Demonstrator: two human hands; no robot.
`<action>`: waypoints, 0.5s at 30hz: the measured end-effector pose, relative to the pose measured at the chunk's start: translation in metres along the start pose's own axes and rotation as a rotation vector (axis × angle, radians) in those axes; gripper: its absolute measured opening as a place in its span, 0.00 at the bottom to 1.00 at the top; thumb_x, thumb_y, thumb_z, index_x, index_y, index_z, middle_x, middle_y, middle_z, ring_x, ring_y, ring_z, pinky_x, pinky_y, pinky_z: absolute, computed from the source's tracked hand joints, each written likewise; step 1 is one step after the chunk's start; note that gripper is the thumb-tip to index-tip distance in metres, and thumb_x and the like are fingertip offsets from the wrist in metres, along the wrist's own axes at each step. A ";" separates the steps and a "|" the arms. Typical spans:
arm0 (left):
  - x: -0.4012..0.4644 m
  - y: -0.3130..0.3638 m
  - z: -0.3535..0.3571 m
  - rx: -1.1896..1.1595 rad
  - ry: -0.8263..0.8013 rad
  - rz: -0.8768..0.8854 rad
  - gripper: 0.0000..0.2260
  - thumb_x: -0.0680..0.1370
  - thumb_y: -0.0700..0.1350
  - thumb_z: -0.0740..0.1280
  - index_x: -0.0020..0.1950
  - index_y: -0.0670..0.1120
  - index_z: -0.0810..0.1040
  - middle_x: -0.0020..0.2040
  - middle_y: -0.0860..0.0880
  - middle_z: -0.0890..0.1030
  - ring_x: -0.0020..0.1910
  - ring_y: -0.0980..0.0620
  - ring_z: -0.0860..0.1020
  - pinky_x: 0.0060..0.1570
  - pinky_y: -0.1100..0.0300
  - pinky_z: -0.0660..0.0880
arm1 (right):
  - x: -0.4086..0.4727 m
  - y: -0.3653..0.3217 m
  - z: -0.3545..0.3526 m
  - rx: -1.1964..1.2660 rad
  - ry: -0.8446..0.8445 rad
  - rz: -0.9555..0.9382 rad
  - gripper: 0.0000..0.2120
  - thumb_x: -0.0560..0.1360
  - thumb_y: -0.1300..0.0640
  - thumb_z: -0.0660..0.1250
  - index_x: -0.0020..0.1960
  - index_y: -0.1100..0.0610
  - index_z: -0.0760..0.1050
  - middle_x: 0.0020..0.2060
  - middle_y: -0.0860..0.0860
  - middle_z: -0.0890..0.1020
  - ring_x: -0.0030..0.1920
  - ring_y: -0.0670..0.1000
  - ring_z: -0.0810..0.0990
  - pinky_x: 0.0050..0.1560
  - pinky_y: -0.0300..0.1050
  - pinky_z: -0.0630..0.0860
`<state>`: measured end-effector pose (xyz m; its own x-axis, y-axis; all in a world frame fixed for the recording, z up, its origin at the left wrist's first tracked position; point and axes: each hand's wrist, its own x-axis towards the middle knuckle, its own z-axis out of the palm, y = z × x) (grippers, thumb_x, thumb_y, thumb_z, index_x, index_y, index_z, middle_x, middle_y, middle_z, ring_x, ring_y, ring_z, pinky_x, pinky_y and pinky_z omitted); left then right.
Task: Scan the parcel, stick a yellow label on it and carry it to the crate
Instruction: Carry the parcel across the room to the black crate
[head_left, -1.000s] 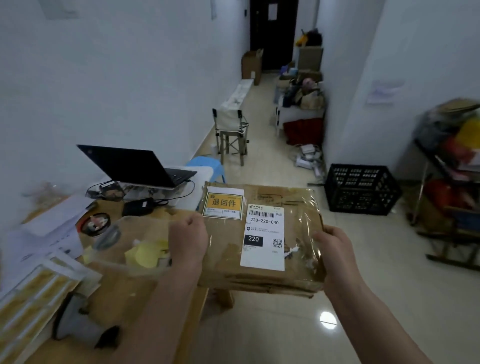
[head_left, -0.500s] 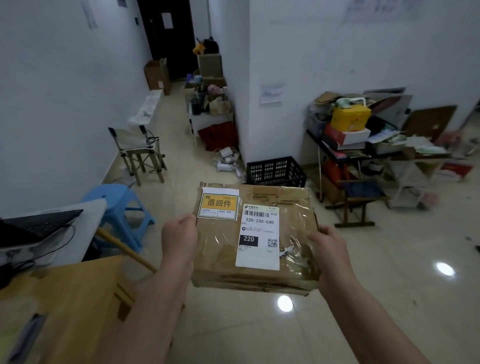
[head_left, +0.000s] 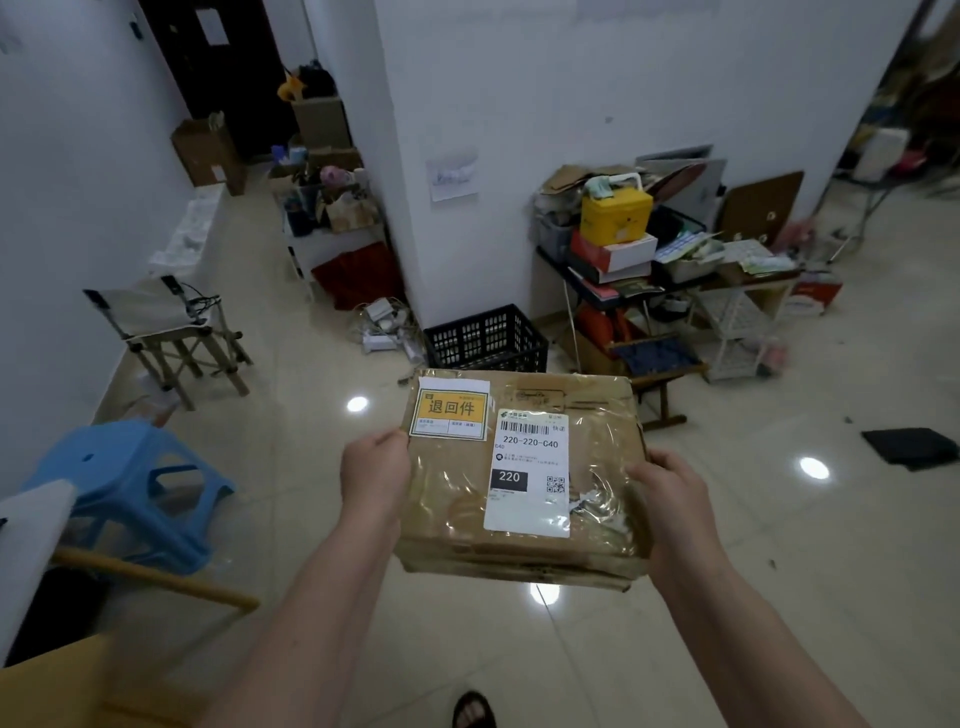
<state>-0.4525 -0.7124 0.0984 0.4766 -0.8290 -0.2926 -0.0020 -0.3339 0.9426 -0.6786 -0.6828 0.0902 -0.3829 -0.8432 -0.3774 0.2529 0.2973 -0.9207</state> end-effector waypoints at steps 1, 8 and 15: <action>0.009 0.004 0.008 -0.003 -0.019 0.000 0.11 0.67 0.43 0.62 0.40 0.43 0.84 0.39 0.39 0.84 0.37 0.46 0.79 0.45 0.42 0.79 | 0.010 -0.005 0.003 0.000 0.007 -0.006 0.10 0.71 0.65 0.63 0.50 0.59 0.77 0.42 0.60 0.82 0.39 0.60 0.81 0.42 0.55 0.79; 0.090 0.042 0.046 0.027 -0.082 -0.008 0.12 0.70 0.41 0.62 0.41 0.50 0.86 0.41 0.45 0.86 0.44 0.41 0.83 0.49 0.41 0.80 | 0.080 -0.045 0.048 0.035 0.020 -0.051 0.10 0.73 0.67 0.62 0.47 0.54 0.77 0.42 0.60 0.82 0.40 0.59 0.81 0.42 0.55 0.79; 0.166 0.069 0.083 0.083 -0.156 -0.005 0.15 0.70 0.39 0.61 0.46 0.52 0.85 0.44 0.51 0.86 0.46 0.48 0.83 0.51 0.48 0.80 | 0.140 -0.068 0.085 0.081 0.050 -0.039 0.12 0.73 0.68 0.61 0.48 0.55 0.77 0.39 0.58 0.81 0.37 0.58 0.80 0.38 0.50 0.78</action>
<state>-0.4465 -0.9099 0.1016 0.3344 -0.8846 -0.3250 -0.0754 -0.3689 0.9264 -0.6738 -0.8595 0.1080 -0.4372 -0.8292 -0.3482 0.3072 0.2262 -0.9244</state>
